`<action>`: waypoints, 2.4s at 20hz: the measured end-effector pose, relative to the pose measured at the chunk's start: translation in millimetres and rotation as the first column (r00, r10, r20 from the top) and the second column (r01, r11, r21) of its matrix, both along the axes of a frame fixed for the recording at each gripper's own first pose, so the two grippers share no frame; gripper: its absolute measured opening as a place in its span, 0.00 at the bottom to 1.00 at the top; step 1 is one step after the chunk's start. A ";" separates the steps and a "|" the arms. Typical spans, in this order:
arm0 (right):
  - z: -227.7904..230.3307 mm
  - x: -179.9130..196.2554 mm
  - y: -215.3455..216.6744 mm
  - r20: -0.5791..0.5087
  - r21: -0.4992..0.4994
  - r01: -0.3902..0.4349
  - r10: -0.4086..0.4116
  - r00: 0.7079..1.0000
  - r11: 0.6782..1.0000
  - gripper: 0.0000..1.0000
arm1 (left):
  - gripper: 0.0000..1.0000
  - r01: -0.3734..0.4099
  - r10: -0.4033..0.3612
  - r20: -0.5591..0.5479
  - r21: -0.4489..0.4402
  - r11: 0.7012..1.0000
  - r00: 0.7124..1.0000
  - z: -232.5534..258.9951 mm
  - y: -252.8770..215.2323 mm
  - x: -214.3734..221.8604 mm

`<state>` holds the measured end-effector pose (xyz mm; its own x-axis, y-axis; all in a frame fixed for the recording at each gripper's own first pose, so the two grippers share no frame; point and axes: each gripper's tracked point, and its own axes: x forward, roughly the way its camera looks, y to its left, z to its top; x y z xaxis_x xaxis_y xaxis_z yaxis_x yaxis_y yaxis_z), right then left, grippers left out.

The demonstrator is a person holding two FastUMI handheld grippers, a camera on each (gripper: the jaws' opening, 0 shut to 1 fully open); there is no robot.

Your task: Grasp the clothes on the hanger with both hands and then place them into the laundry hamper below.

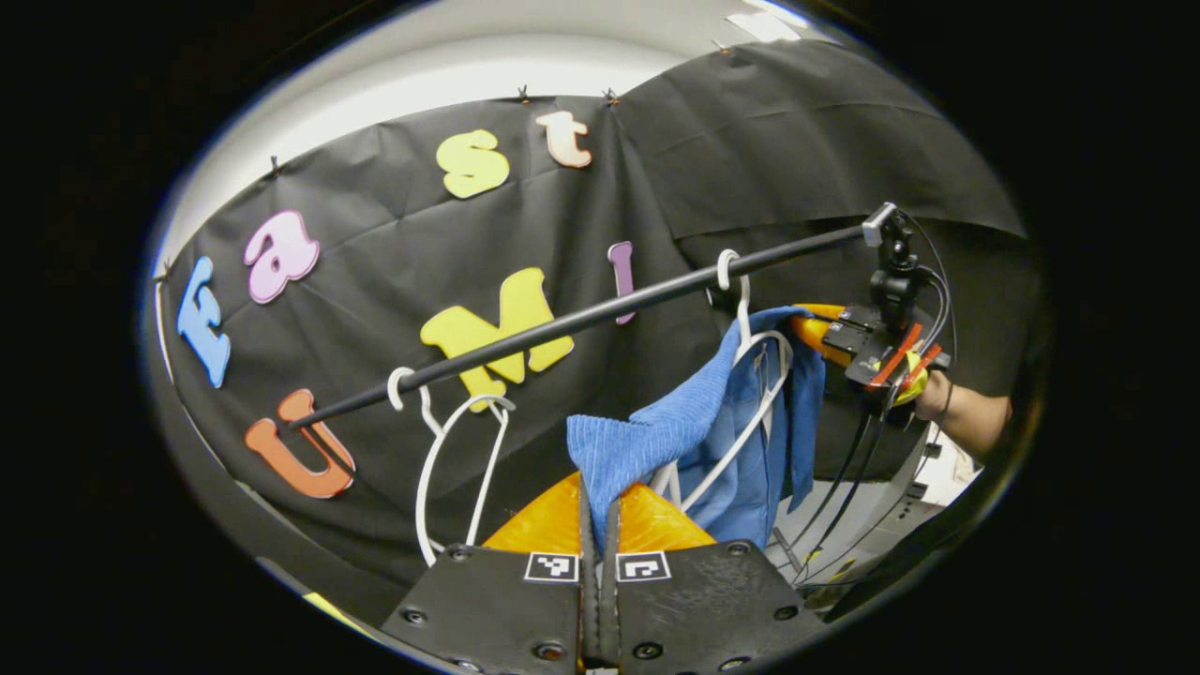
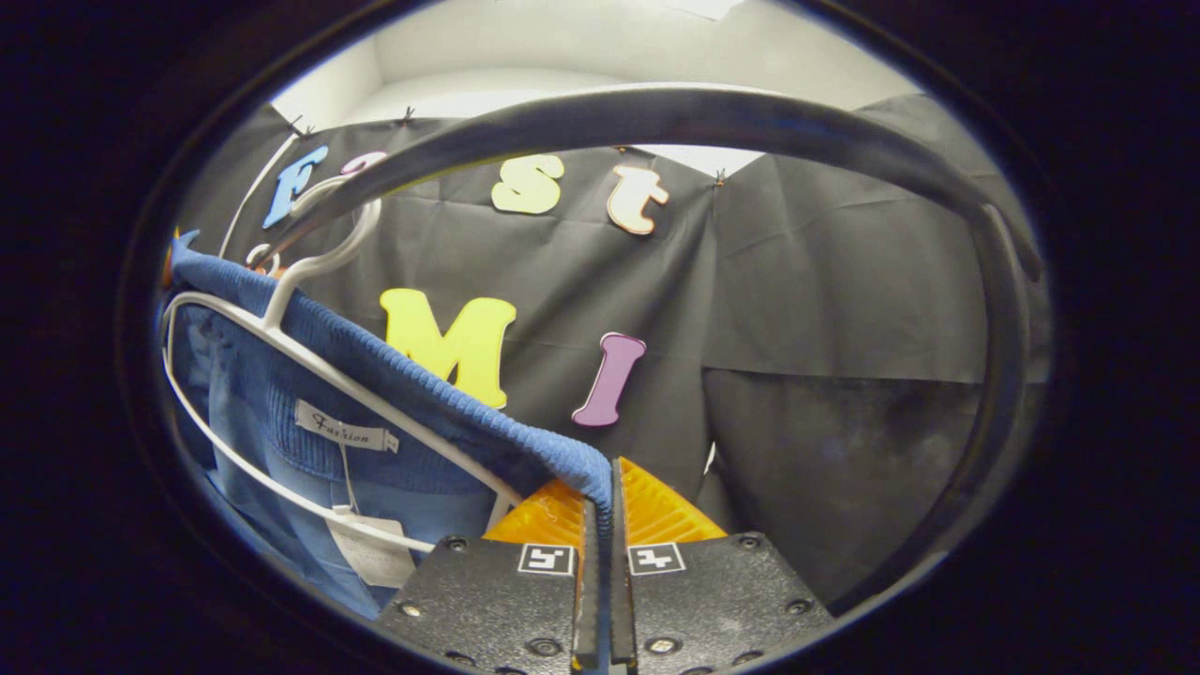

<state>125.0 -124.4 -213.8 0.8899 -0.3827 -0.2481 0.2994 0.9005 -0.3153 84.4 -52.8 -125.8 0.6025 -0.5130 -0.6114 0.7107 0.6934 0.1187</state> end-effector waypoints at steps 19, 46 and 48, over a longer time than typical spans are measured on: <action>-3.4 -4.9 -5.4 -0.074 0.075 -0.085 0.091 0.993 0.994 0.08 | 0.03 0.173 -0.415 -0.196 -0.695 0.698 0.888 -13.9 2.4 7.9; 6.3 -30.8 -4.3 -0.059 0.226 -0.017 0.031 0.998 0.974 0.04 | 0.01 -0.070 -0.404 -0.334 -0.836 0.544 0.852 -104.1 -18.8 31.9; 8.8 -30.7 -4.7 -0.056 0.218 -0.013 0.026 0.998 0.976 0.04 | 0.01 -0.064 -0.406 -0.342 -0.825 0.562 0.847 -113.6 -20.7 28.5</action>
